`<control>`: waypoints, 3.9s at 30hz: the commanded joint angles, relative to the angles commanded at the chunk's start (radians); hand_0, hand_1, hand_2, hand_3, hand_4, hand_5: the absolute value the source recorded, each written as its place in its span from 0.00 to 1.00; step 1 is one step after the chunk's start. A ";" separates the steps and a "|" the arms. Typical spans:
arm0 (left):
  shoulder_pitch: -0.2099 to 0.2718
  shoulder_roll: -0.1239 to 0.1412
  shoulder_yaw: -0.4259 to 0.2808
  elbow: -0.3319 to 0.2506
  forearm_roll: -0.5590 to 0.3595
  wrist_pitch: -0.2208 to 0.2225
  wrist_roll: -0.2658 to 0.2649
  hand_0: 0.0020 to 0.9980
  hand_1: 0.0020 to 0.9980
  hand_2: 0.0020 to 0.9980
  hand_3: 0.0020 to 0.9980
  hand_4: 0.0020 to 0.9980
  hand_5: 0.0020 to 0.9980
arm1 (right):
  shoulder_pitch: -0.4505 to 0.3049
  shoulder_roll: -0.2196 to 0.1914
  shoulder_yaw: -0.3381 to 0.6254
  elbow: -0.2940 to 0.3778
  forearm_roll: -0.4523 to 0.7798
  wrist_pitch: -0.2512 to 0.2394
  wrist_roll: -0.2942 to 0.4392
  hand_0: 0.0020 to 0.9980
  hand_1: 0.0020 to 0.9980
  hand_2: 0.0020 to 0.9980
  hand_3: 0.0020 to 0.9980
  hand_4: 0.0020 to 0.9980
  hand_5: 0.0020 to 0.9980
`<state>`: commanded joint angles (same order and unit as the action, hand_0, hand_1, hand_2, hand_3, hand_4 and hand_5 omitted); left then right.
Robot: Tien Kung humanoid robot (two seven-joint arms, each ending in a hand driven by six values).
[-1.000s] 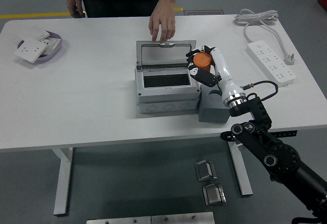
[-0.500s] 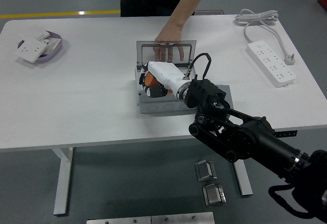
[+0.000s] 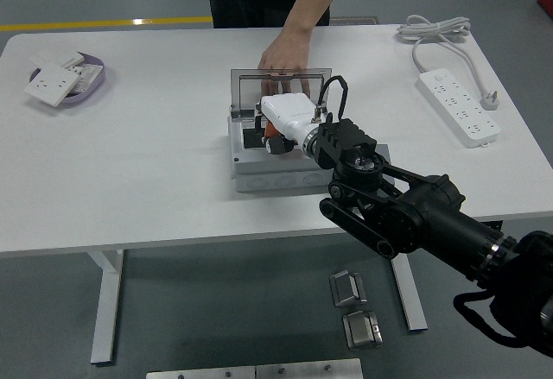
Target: Pick up the cylinder from the cube,place it in the box,flap close box
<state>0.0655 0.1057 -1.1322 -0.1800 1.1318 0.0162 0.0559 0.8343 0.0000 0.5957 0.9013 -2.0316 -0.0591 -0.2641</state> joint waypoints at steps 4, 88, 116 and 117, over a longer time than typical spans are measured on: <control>-0.002 0.000 0.003 0.000 -0.002 -0.001 -0.002 0.60 0.62 0.62 0.62 0.69 0.32 | 0.007 0.000 -0.005 -0.021 -0.003 -0.013 0.047 0.17 0.23 0.30 0.47 0.28 0.00; -0.019 0.004 0.028 0.000 -0.004 0.000 -0.002 0.60 0.62 0.62 0.61 0.68 0.31 | 0.155 -0.170 -0.097 -0.068 0.514 -0.050 0.217 0.61 0.62 0.63 0.68 0.77 0.38; -0.009 -0.010 0.016 0.000 -0.013 0.002 -0.006 0.60 0.62 0.62 0.61 0.68 0.30 | -0.016 -0.269 -0.117 0.250 0.366 -0.064 0.148 0.52 0.61 0.63 0.69 0.76 0.37; -0.008 -0.010 0.015 0.000 -0.013 0.002 -0.006 0.60 0.62 0.62 0.61 0.68 0.30 | -0.022 -0.268 -0.106 0.247 0.362 -0.065 0.148 0.52 0.61 0.63 0.69 0.76 0.37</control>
<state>0.0572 0.0957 -1.1167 -0.1800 1.1189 0.0185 0.0502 0.8126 -0.2679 0.4893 1.1482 -1.6696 -0.1240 -0.1166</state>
